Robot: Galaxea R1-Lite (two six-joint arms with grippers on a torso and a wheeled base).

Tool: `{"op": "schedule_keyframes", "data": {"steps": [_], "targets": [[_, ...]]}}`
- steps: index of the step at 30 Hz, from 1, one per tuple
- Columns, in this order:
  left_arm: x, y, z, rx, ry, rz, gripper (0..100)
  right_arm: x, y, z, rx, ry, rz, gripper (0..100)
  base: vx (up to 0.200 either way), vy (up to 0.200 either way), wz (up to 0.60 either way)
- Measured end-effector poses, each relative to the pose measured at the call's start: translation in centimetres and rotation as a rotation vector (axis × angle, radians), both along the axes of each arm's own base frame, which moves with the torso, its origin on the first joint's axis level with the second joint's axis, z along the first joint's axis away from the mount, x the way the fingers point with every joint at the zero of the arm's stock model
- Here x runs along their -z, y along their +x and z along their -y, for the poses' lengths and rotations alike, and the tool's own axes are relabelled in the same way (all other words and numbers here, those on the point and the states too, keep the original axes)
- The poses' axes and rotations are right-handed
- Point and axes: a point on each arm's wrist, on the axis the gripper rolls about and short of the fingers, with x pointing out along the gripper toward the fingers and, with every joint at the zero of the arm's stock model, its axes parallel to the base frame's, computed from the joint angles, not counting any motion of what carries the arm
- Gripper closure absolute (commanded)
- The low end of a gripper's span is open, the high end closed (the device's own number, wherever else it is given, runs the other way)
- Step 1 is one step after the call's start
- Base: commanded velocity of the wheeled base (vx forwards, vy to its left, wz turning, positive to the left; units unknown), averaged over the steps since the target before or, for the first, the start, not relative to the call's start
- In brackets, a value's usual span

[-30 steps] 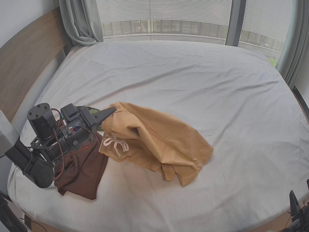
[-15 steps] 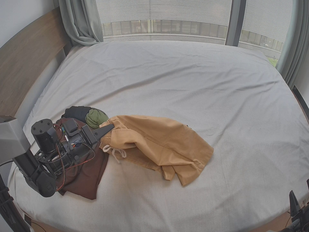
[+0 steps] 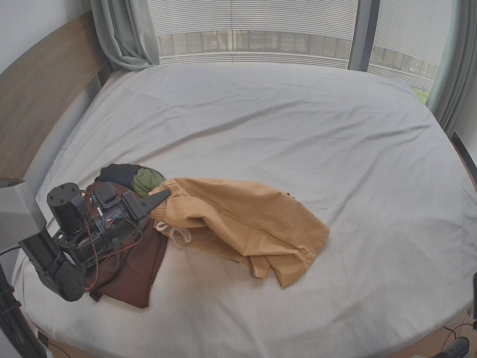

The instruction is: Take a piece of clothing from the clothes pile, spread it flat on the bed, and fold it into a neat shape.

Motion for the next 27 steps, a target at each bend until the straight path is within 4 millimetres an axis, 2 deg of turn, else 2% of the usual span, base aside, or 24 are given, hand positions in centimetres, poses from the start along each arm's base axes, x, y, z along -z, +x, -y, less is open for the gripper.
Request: {"op": "schedule_keyframes", "data": {"steps": [5,9,14,19,27], "targets": [[-0.1,0.0,0.1,0.002,-0.001,0.002,100,-4.7,0.4,0.0,-0.106,0.120,0.027,0,0.000,0.000,0.00],[-0.1,0.0,0.1,0.003,-0.001,0.003,100,-7.3,2.3,-0.2,-0.230,0.228,-0.033,0,0.000,0.000,0.00],[-0.1,0.0,0.2,0.004,-0.001,0.004,100,-10.0,5.8,-0.9,-0.389,0.286,-0.074,0,0.000,0.000,0.00],[-0.1,0.0,0.2,0.003,-0.002,0.006,100,-11.1,9.3,-2.2,-0.505,0.303,-0.120,0,0.000,0.000,0.00],[-0.3,0.0,0.1,0.003,-0.003,0.012,100,-10.9,14.0,-4.2,-0.630,0.296,-0.228,0,0.000,0.000,0.00]]}}
